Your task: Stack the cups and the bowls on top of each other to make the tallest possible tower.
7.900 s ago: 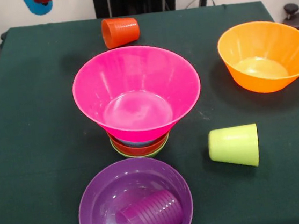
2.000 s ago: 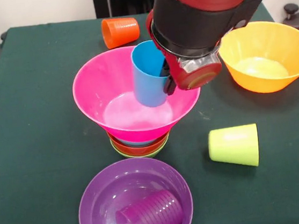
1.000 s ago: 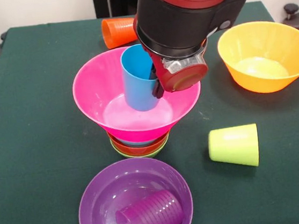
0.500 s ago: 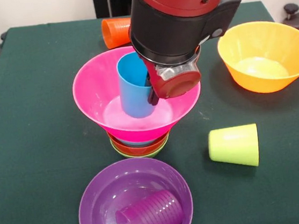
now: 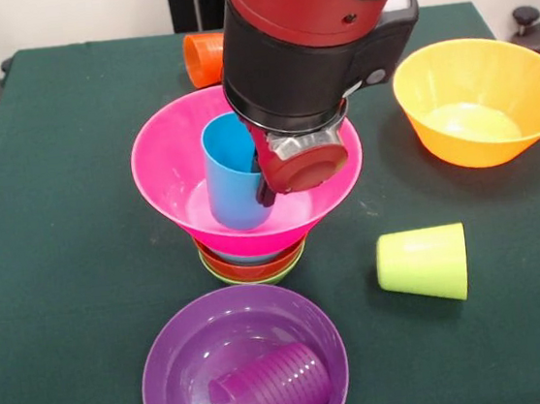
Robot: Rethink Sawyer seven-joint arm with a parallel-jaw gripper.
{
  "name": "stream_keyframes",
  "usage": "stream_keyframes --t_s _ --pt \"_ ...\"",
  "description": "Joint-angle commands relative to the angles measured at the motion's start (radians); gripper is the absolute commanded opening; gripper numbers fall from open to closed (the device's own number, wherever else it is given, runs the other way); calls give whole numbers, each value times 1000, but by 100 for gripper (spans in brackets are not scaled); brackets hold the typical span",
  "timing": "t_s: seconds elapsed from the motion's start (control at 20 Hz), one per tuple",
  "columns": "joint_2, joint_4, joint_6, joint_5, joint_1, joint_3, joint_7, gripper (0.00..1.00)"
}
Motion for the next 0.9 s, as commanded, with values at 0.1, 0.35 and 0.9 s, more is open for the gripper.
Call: stream_keyframes --t_s 0.1,0.35,0.9 --pt "3 106 -45 -78 6 127 -34 0" --pt "-3 137 -58 -78 20 137 -22 0" --pt "-5 156 -71 -74 28 140 -16 0"
